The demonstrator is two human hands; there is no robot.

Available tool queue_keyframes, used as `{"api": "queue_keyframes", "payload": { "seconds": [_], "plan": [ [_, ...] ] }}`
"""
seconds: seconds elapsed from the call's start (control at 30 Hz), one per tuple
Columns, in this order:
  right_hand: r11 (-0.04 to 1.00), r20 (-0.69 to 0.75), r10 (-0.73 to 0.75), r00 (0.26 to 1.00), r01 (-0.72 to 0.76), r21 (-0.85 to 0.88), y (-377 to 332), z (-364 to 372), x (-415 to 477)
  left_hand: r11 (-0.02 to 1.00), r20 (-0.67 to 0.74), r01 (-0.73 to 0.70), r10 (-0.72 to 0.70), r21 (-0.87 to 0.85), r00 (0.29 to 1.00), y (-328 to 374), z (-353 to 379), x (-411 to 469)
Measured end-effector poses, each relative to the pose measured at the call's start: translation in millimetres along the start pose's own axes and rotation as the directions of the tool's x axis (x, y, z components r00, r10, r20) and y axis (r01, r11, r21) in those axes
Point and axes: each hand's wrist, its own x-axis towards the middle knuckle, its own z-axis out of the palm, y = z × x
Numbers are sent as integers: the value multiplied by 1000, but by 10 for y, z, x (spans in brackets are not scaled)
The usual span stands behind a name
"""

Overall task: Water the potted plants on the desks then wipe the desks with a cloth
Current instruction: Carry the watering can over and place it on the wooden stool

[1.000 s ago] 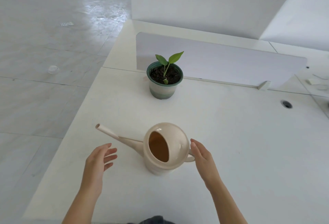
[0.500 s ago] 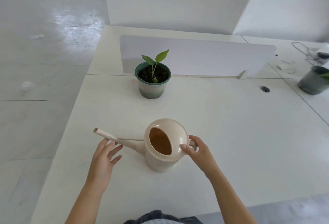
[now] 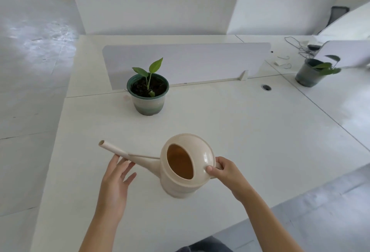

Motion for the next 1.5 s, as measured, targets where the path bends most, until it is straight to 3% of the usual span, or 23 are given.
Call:
{"api": "queue_keyframes", "payload": {
  "seconds": [0.3,0.53,0.73,0.97,1.23,1.5],
  "plan": [
    [989,-243,31,970,5,145,166,-524,-857,992,204,4,-29,125,979,-103,546,-300],
    [960,-434,111,894,16,278,618,-982,-1879,973,416,33,-128,228,900,-500,1226,-833],
    [937,-609,213,764,17,350,1154,-1293,-2925,949,549,93,-252,302,797,-1006,1803,-1575],
    [895,-758,360,544,26,444,1746,-1451,-4102,892,677,110,-409,438,612,-1663,2215,-2452],
    [840,-817,467,340,118,529,2126,-1556,-5047,851,788,-35,-468,523,400,-2136,2763,-3240],
    [829,-832,516,203,125,544,2621,-2246,-5761,853,831,-72,-481,517,281,-2733,3622,-4044]
  ]
}}
